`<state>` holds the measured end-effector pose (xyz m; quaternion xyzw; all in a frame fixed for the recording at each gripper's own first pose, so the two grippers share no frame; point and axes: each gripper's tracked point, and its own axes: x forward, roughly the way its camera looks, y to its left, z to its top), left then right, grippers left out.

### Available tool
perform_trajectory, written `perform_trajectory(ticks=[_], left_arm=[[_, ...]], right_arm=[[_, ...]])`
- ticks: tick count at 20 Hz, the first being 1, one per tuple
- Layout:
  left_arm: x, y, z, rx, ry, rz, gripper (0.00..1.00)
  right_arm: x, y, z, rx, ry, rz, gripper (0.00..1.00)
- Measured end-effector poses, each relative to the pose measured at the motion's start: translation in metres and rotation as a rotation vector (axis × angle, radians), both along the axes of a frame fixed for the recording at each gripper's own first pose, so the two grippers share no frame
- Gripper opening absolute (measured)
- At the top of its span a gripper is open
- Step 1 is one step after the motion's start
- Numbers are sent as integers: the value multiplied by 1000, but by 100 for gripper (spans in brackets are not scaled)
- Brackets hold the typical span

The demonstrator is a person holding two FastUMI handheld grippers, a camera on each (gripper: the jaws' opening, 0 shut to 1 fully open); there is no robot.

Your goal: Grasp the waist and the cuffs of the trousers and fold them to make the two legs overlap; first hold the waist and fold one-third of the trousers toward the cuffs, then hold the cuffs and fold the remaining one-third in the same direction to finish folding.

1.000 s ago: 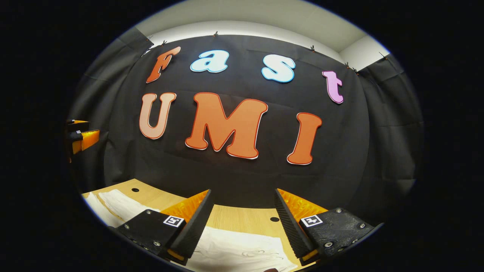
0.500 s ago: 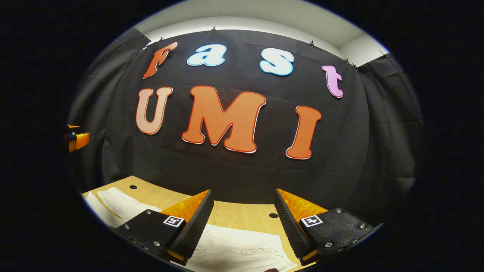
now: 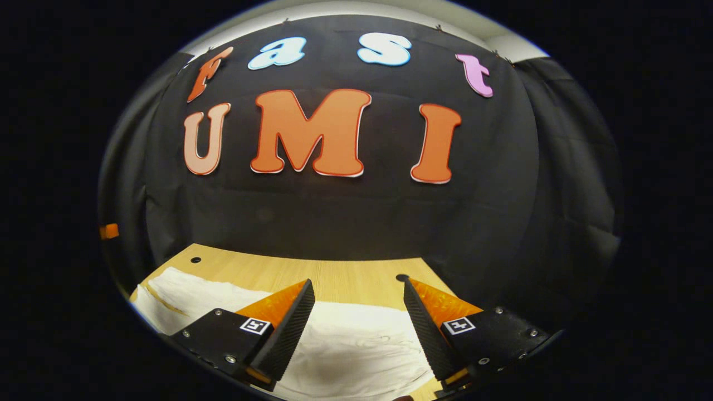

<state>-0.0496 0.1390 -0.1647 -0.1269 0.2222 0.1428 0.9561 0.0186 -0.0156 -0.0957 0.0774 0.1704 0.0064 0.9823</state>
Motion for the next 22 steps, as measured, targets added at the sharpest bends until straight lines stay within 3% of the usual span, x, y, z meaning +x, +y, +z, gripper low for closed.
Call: perform_trajectory(ticks=[3,7,17,22], left_arm=[[-22,16,-30,-77,96,27,98],[-43,39,-86,-215,255,104,98],[-58,35,-191,-514,599,204,100],[-64,37,-188,-643,670,298,99]], right_arm=[[-7,-12,-27,7,97,-27,97],[-17,-20,-62,137,238,-64,97],[-51,-30,-137,321,524,-151,96],[-65,-33,-164,345,628,-177,95]])
